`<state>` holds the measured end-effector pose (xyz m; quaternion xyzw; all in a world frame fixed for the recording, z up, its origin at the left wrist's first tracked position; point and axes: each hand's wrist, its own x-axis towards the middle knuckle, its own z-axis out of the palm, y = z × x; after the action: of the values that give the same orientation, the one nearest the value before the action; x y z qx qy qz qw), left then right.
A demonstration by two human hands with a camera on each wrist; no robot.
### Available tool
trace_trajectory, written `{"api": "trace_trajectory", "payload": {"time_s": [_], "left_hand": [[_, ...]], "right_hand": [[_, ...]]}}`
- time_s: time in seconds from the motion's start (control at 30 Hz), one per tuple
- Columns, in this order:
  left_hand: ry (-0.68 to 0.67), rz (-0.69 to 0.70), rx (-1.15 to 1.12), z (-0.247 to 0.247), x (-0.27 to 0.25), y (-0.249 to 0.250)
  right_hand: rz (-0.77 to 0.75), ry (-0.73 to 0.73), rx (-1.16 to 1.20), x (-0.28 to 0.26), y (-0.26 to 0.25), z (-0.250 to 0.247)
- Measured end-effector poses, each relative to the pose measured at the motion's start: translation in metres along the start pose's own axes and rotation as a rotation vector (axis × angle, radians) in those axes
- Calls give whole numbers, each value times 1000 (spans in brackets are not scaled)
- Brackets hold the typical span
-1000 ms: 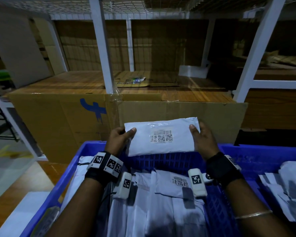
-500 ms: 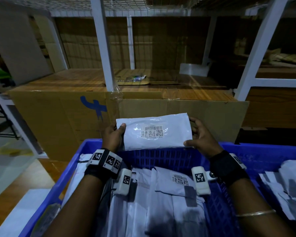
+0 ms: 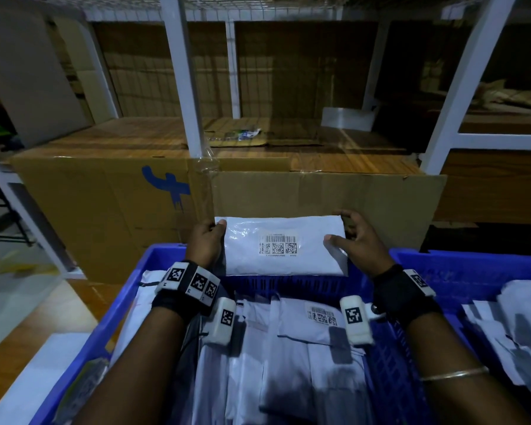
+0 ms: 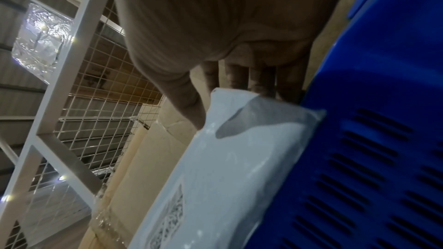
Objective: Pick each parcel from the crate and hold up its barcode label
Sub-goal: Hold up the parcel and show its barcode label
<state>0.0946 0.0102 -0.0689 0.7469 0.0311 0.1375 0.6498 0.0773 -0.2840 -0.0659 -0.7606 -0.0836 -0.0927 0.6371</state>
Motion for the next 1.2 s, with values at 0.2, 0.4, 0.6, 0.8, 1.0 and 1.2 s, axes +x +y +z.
{"api": "trace_trajectory", "payload": {"time_s": [0.2, 0.4, 0.6, 0.8, 1.0, 1.2], "left_hand": [[-142, -26, -6, 10, -11, 6], [-184, -4, -17, 16, -14, 5], [-210, -27, 50, 22, -13, -4], [-229, -65, 106, 30, -17, -8], [-233, -165, 155, 31, -14, -10], [-274, -201, 200, 34, -17, -8]], "right_hand": [[-52, 27, -245, 1, 8, -2], [-129, -112, -573, -6, -2, 3], [-69, -240, -752, -4, -7, 13], [-77, -440, -775, 5, -16, 38], [32, -660, -877, 16, -11, 42], [103, -763, -1055, 19, 1, 45]]}}
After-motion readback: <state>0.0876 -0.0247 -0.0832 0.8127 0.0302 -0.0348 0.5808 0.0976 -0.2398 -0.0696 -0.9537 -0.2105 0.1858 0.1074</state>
